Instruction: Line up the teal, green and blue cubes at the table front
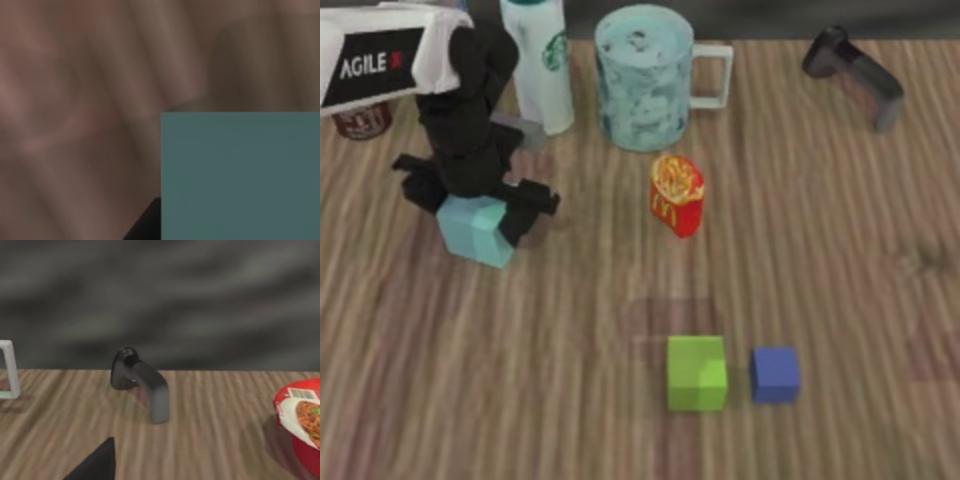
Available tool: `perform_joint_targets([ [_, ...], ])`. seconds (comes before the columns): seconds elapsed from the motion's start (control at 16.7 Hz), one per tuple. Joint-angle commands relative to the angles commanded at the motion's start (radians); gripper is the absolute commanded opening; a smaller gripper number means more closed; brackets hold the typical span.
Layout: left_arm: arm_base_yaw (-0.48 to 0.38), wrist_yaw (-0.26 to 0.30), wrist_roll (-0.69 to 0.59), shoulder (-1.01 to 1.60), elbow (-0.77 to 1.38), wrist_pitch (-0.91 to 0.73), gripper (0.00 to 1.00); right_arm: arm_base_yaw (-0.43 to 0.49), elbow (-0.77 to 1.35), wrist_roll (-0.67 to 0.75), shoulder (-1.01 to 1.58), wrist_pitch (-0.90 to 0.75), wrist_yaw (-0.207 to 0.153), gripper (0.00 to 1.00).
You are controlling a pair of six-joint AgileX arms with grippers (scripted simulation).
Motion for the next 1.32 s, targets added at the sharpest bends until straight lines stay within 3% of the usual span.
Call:
perform_joint_targets([
  [0.48,0.001,0.001,0.001,-0.009,0.005,-0.006,0.00,0.000,0.000,0.000,0.000,0.000,0.000,1.00],
  [0.9,0.018,0.000,-0.002,-0.066,0.155,-0.222,0.00,0.000,0.000,0.000,0.000,0.000,0.000,1.00],
  [1.32,0.005,0.000,-0.014,-0.081,0.158,-0.235,0.00,0.000,0.000,0.000,0.000,0.000,0.000,1.00],
])
